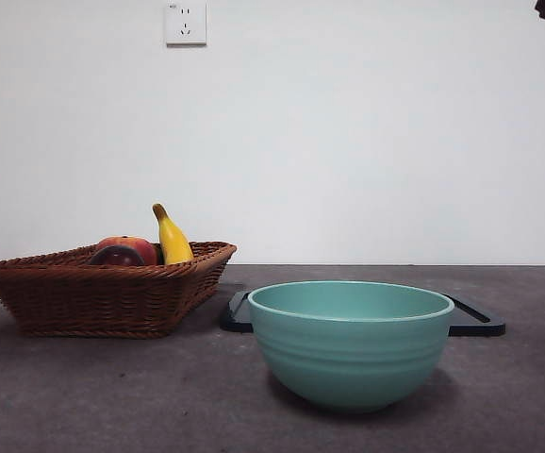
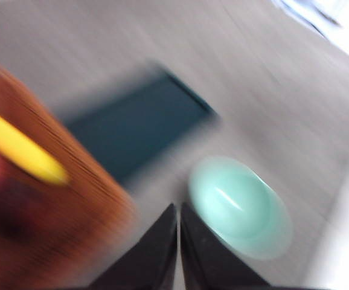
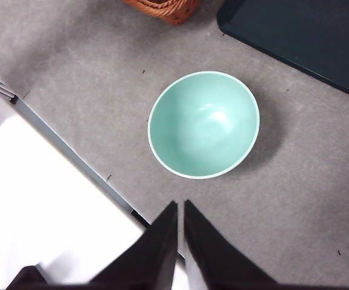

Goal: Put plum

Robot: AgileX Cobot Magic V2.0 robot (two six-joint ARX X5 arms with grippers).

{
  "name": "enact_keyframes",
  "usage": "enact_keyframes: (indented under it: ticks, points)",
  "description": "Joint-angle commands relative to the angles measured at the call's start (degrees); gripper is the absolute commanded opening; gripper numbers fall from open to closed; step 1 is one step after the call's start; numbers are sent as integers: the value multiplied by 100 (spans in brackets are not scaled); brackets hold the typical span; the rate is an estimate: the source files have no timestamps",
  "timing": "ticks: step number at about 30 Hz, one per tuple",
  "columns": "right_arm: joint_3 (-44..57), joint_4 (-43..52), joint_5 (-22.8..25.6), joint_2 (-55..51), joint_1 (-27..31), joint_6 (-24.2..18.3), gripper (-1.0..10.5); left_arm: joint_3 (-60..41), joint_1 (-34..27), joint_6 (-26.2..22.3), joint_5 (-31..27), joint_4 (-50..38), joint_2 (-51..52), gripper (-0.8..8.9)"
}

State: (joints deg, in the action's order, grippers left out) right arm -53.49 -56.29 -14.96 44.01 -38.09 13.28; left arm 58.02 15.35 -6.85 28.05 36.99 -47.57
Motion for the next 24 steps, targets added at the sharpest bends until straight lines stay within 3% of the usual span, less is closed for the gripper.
enact_keyframes:
  ticks: [1,5,9,17,24]
  points:
    - [-94,61,0,37,-42,-48,6,11,-251,122,-752,-868,293,7]
    - [-94,61,-2,39,-42,-50,5,-498,-741,44,-1617,-1884,933,7]
    - [-94,61,0,39,-42,-48,6,-1425,-1165,-153,-2052,-2774,1674,7]
    - [-94,61,-2,39,-42,-48,6,-3377,-1696,-210,-2253,-3589,3021,7]
    - [-94,61,0,37,-42,-48,5,-4640,-1880,-142,-2253,-3661,3893,7]
